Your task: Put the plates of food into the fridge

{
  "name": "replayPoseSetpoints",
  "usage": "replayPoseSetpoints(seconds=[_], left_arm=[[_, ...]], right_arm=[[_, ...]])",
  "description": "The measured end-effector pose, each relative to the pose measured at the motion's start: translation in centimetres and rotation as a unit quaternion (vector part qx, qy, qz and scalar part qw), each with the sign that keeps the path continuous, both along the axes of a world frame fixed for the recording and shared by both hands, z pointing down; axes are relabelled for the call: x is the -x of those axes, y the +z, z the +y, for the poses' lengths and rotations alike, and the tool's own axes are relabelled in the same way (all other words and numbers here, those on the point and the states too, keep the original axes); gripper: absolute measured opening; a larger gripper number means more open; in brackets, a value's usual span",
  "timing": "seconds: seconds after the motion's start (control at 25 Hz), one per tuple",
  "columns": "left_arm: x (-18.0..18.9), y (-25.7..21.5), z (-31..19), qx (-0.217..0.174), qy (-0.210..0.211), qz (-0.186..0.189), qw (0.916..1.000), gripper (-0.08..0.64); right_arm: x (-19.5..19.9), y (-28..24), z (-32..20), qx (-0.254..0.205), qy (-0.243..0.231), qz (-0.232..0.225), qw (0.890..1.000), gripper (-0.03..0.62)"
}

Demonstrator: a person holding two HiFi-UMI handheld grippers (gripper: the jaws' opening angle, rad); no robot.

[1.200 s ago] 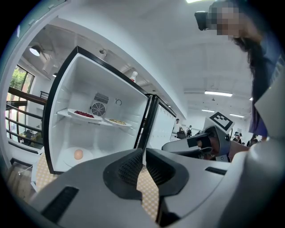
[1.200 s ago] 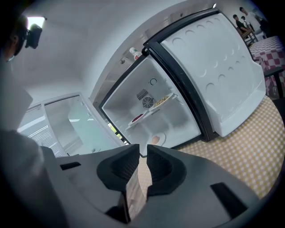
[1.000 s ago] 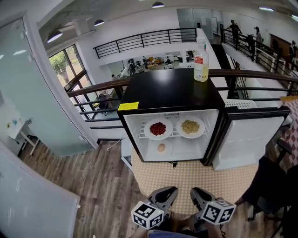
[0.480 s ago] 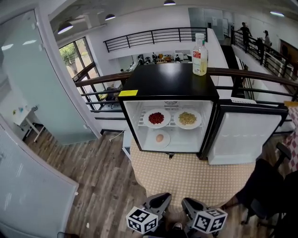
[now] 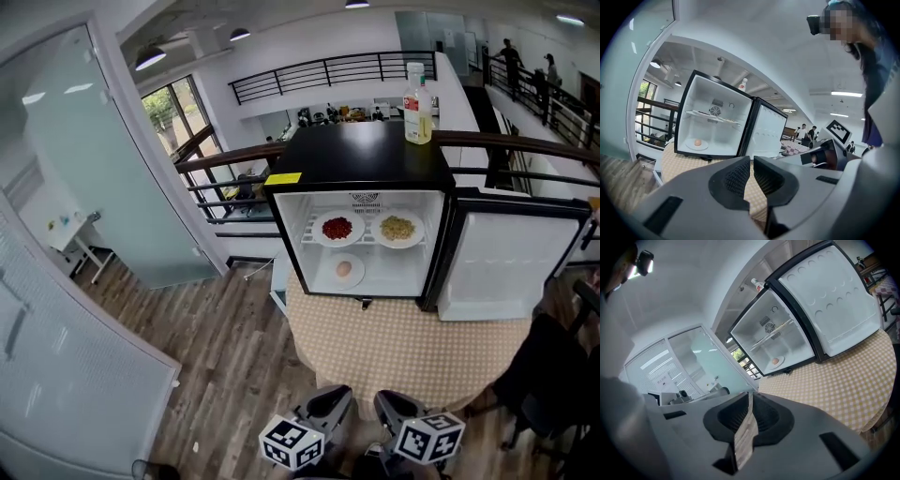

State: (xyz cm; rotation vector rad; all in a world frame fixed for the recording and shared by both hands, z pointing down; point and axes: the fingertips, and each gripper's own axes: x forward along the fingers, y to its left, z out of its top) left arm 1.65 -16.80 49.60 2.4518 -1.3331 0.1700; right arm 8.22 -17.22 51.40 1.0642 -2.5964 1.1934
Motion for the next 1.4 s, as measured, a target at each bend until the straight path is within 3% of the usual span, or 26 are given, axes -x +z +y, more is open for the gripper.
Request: replayPoseSetpoints(seconds=[0.4, 0.84, 1.2, 1.4], left_arm=[[4.5, -0.8, 5.2, -0.01, 0.011, -0.008, 0.9999, 0.031], [12.1, -0.2, 15.2, -0.012, 0.024, -0.002, 0.9996, 0.031], [13.7, 1.0, 22.7, -0.01, 0.067, 0.009, 0.9977, 0.031], [14.0, 0.5, 25.0, -0.017, 0.08, 0.016, 0.9965, 0.031]], right_arm=[[5.1, -0.7, 4.3, -0.013, 0.0, 0.009, 1.0, 0.04], [12.1, 0.2, 14.6, -0.003, 0.033, 0.012, 0.999, 0.04], [13.4, 0.7, 22.3, 0.001, 0.079, 0.015, 0.997, 0.04], [13.8, 0.8, 24.9, -0.005, 0.082, 0.031, 0.996, 0.04]])
